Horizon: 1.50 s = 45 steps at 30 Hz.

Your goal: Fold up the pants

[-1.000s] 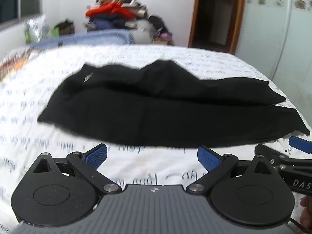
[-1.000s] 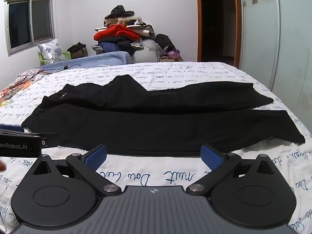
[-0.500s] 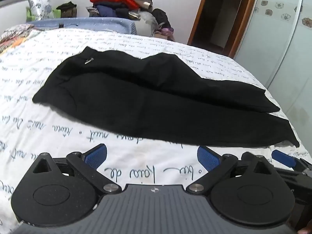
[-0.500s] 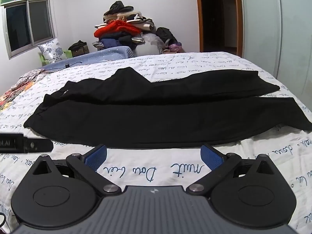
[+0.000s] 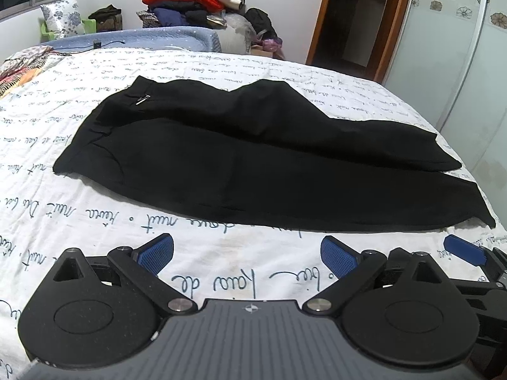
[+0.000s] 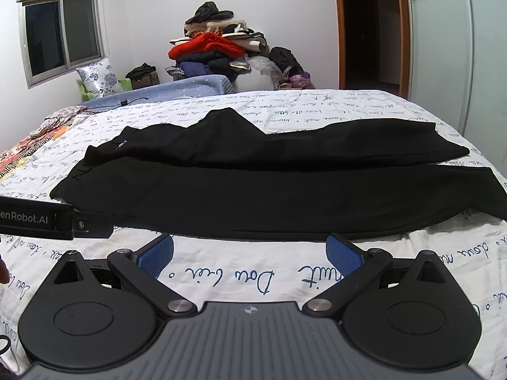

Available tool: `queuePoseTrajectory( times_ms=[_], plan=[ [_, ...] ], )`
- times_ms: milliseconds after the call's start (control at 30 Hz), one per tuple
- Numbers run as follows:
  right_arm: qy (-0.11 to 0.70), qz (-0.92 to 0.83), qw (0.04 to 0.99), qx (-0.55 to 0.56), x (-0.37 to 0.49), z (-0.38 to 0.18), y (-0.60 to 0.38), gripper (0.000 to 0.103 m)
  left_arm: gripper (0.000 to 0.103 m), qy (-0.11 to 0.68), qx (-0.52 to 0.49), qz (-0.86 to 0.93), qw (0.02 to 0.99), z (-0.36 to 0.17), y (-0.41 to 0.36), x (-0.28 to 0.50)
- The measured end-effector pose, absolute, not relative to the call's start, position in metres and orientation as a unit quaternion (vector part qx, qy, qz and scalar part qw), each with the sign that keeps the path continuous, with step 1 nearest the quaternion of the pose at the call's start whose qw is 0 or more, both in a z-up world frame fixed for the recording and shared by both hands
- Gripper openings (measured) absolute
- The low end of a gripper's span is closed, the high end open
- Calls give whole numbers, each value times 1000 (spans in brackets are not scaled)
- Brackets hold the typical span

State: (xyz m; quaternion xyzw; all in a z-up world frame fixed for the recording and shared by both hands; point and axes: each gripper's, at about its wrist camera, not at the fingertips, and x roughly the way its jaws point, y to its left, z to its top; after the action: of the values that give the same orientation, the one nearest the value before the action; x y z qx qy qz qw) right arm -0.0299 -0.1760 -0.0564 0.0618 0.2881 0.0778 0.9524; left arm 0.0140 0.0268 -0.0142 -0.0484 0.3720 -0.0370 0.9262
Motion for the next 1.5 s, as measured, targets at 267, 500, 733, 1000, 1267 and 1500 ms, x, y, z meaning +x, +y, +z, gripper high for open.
queuePoseTrajectory(
  times_ms=[267,500,733,1000,1267,1500],
  plan=[
    [295,72,951,61,-23,-58,-178,103,100,355,-38,-22,934,-9,35,25],
    [286,68,954,53,-9,-49,-176,103,100,344,-49,-13,938,-3,42,41],
    [281,67,956,41,1,-43,-173,103,100,352,-47,-27,934,-11,38,43],
    [277,70,957,40,-5,-42,-173,103,100,359,-52,-20,932,-14,42,41],
    [278,75,957,40,-5,-41,-173,103,100,383,-56,-10,922,-24,48,39],
    [280,77,956,39,-3,-40,-172,103,100,382,-58,-5,922,-23,51,39]
  ],
)
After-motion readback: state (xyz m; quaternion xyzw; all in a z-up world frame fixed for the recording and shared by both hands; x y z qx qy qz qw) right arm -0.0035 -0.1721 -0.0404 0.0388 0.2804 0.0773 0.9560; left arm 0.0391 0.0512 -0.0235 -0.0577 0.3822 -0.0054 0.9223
